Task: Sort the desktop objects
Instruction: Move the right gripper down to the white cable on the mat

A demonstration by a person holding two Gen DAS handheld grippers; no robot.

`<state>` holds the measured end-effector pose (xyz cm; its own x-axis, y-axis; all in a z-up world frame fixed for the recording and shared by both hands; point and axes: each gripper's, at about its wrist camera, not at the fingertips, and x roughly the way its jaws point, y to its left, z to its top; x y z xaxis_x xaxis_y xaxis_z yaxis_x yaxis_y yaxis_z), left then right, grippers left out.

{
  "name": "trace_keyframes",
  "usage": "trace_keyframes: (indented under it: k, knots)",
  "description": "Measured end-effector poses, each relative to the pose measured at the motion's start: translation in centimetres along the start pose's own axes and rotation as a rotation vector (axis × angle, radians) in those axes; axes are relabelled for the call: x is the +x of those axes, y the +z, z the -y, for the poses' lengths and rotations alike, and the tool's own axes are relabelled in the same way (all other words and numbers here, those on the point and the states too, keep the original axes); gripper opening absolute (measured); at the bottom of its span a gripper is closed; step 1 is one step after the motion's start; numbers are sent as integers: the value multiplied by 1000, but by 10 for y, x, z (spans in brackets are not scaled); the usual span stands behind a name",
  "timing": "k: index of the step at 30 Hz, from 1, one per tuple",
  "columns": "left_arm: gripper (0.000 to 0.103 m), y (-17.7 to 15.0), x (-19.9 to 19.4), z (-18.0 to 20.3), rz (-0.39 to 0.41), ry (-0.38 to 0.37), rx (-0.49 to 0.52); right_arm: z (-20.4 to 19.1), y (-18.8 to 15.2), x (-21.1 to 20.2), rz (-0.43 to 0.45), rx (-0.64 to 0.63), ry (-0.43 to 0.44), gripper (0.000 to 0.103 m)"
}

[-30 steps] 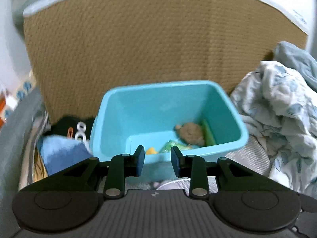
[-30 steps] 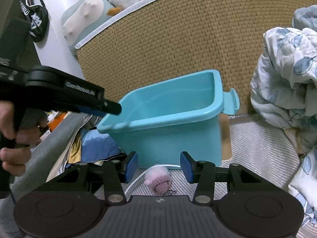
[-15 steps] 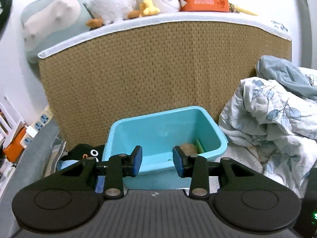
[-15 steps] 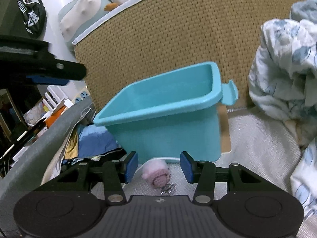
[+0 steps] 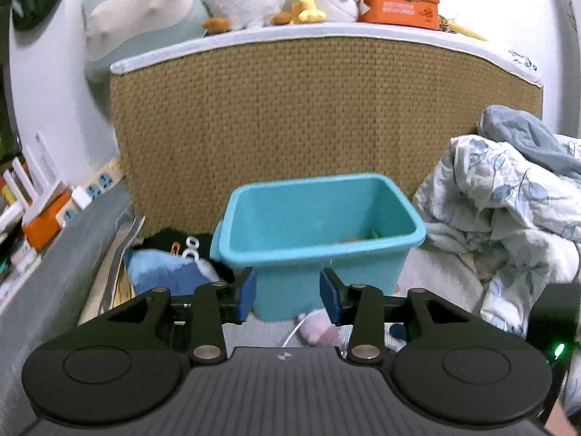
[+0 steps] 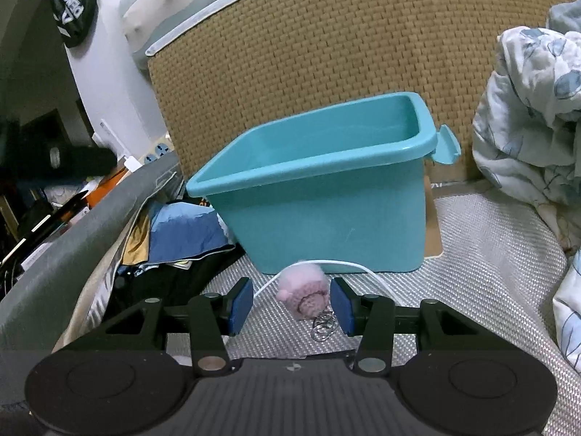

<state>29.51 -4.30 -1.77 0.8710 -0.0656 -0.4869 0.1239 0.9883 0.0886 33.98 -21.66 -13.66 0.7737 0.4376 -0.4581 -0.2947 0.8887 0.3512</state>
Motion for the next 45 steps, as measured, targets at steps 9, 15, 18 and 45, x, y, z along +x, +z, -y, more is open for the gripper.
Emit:
trace_keyframes:
  k: [9, 15, 18, 45]
  knots:
    - [56, -41, 19, -20, -22, 11, -28, -7, -6, -3, -16, -34, -10, 51]
    - [56, -64, 30, -21, -3, 37, -1, -14, -16, 5, -40, -89, -42, 51]
    - [57, -76, 37, -22, 2, 39, -8, -15, -19, 10, -53, -106, -56, 51]
    - [58, -111, 95, -43, -179, -85, -161, 36, -23, 40, -167, 45, -107, 51]
